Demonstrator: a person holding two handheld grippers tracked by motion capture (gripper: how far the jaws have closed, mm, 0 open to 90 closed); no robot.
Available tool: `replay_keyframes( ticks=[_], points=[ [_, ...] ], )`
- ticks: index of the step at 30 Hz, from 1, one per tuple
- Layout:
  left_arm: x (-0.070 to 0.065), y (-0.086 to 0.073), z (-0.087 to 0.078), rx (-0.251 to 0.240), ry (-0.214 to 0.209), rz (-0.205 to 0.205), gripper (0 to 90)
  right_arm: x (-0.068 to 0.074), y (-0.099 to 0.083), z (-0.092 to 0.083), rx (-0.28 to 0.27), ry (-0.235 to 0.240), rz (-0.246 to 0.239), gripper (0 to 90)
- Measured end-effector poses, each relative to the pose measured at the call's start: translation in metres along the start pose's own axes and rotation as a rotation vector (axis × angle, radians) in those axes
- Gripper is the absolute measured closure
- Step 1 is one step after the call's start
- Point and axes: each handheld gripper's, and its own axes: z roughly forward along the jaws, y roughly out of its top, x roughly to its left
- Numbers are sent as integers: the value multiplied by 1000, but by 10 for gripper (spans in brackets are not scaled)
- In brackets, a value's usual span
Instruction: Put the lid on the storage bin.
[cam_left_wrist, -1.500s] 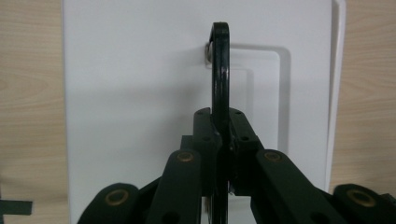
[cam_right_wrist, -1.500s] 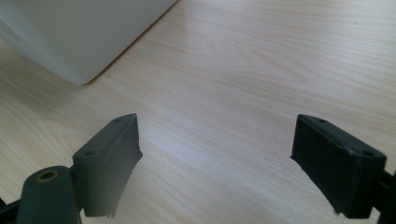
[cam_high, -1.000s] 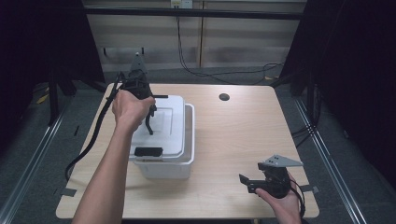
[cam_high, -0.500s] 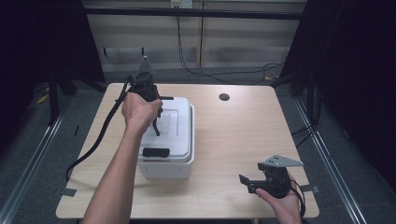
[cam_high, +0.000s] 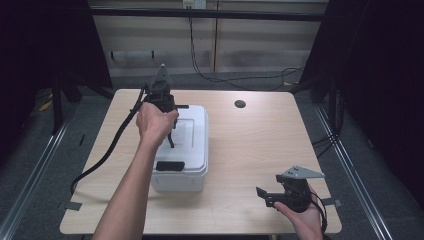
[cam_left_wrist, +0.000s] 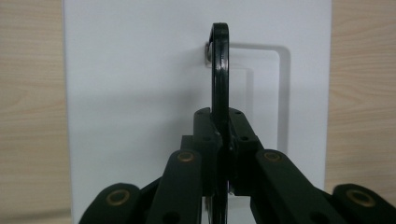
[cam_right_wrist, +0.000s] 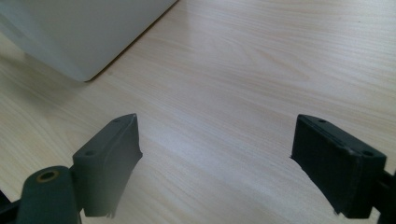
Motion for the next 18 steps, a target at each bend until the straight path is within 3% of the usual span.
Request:
replay_keyframes(
  ticks=[1, 7, 12, 18],
  points=[
    [-1, 0, 0, 11, -12, 1, 846, 0, 0, 0, 0, 0, 0, 151],
    [-1, -1, 1, 16, 6, 2, 846, 0, 0, 0, -4, 1, -1, 151],
    [1, -1, 3, 5, 9, -25, 846, 0, 0, 0, 1, 0, 0, 151],
    [2, -1, 7, 24, 10, -15, 844, 0, 0, 0, 1, -1, -1, 151]
  ],
)
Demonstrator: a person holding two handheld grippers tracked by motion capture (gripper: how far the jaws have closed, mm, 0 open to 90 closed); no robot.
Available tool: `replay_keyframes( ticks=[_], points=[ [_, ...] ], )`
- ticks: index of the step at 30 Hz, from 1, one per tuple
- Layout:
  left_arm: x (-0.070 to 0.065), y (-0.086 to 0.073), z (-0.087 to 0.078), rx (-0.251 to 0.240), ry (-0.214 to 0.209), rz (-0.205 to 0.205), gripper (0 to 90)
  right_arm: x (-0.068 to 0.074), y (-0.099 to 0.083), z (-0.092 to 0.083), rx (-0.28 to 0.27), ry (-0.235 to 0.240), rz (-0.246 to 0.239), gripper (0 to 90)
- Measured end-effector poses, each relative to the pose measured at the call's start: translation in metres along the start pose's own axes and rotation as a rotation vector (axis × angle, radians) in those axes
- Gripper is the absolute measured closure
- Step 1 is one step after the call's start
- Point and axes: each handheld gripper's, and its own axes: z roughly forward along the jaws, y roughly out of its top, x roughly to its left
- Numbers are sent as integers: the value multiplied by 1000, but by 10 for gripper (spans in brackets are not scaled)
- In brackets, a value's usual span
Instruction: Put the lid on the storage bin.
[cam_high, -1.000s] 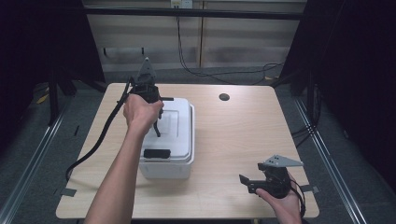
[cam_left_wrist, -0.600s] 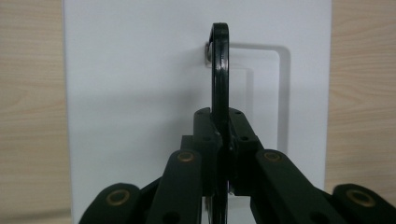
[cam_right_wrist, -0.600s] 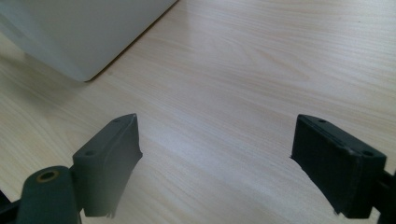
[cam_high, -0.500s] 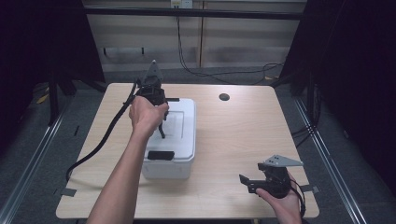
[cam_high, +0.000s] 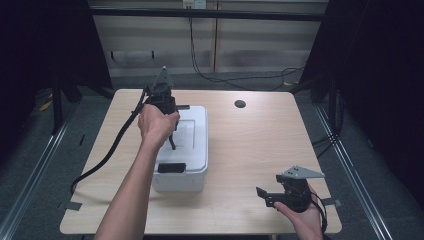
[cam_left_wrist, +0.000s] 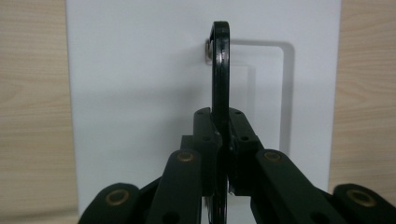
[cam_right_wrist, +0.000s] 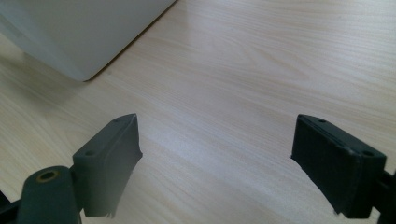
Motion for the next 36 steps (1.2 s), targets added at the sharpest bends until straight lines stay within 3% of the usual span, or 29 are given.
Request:
replay_keyframes(
  ticks=[8, 11, 23, 26, 31, 36],
  points=[
    [-1, 0, 1, -4, -3, 1, 838, 0, 0, 1, 1, 0, -1, 151],
    [-4, 1, 0, 11, -24, 25, 834, 0, 0, 1, 1, 0, -1, 151],
    [-6, 1, 6, 17, -1, 34, 837, 0, 0, 1, 3, 2, -2, 151],
    [-4, 1, 7, 22, -12, 37, 836, 0, 0, 1, 4, 1, -2, 151],
    [-2, 3, 8, 18, -49, 74, 771, 0, 0, 1, 4, 2, -2, 151],
    [5, 4, 4, -12, -55, 87, 706, 0, 0, 1, 7, 0, 1, 151]
  ],
)
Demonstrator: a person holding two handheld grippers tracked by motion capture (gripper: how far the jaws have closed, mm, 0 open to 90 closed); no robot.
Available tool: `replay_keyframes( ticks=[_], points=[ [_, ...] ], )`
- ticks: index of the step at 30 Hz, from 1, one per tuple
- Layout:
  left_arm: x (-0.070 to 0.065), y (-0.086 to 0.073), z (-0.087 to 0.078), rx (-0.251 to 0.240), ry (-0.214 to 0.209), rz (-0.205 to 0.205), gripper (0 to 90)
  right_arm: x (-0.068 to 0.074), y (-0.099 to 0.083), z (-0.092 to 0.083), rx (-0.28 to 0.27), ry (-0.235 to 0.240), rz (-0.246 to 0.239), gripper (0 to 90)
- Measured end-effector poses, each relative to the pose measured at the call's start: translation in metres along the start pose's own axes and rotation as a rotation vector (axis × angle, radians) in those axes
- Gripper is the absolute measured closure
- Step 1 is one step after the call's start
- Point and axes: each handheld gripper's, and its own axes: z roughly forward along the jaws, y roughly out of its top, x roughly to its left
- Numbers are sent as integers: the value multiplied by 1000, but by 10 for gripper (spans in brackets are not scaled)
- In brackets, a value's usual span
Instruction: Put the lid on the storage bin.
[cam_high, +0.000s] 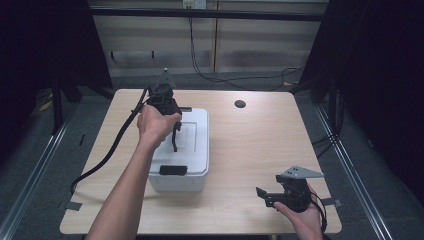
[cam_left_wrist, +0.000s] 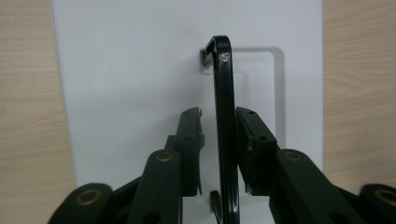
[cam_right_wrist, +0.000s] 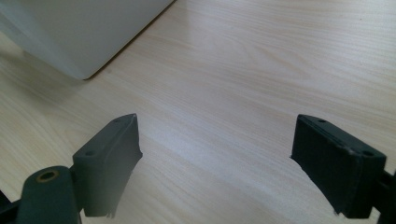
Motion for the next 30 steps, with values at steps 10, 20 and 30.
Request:
replay_keyframes(
  ticks=[10, 20, 30],
  points=[
    [21, 1, -3, -11, -44, 49, 375, 0, 0, 0, 2, -1, 3, 151],
    [36, -6, -11, -68, -125, 196, 208, 0, 0, 1, 2, 3, 5, 151],
    [63, -24, -27, -157, -219, 367, 191, 0, 1, 1, 2, 2, 4, 151]
  ],
)
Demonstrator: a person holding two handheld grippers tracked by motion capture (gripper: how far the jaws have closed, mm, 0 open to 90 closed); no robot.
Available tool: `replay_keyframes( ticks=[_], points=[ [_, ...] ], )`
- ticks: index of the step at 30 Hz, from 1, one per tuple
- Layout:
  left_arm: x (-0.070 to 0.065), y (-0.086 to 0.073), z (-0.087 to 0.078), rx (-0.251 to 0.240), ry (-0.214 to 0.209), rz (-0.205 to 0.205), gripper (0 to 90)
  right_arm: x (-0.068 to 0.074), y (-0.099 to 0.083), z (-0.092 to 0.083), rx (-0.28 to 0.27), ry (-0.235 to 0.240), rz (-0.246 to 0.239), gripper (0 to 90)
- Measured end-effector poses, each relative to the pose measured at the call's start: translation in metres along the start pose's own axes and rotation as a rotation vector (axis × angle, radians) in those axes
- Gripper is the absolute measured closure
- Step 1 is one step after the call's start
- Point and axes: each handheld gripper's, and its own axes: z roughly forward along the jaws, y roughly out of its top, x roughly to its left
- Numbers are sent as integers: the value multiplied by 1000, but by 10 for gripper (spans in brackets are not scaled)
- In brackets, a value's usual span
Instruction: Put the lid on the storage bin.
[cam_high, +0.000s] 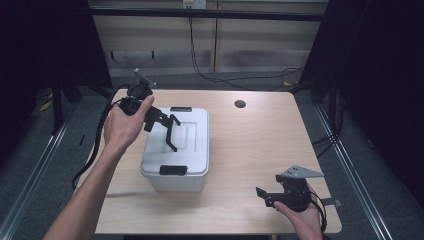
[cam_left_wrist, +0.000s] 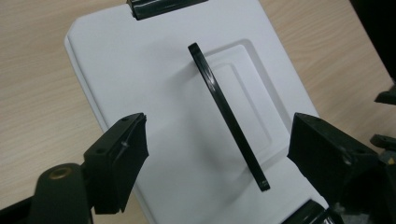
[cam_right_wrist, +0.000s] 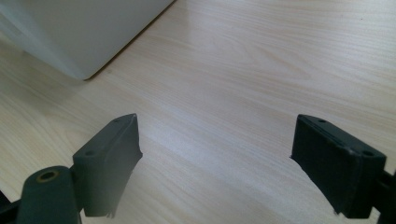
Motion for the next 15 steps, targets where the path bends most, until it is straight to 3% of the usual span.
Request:
replay_keyframes(
  ticks=[3, 9, 15],
  points=[
    [9, -10, -5, -56, 21, 15, 223, 0, 0, 0, 2, -2, -1, 151],
    [21, -30, -8, -77, 10, 82, 218, 0, 0, 0, 3, -3, 0, 151],
    [37, -54, -9, -97, 14, 109, 217, 0, 0, 0, 1, -3, 0, 151]
  ],
)
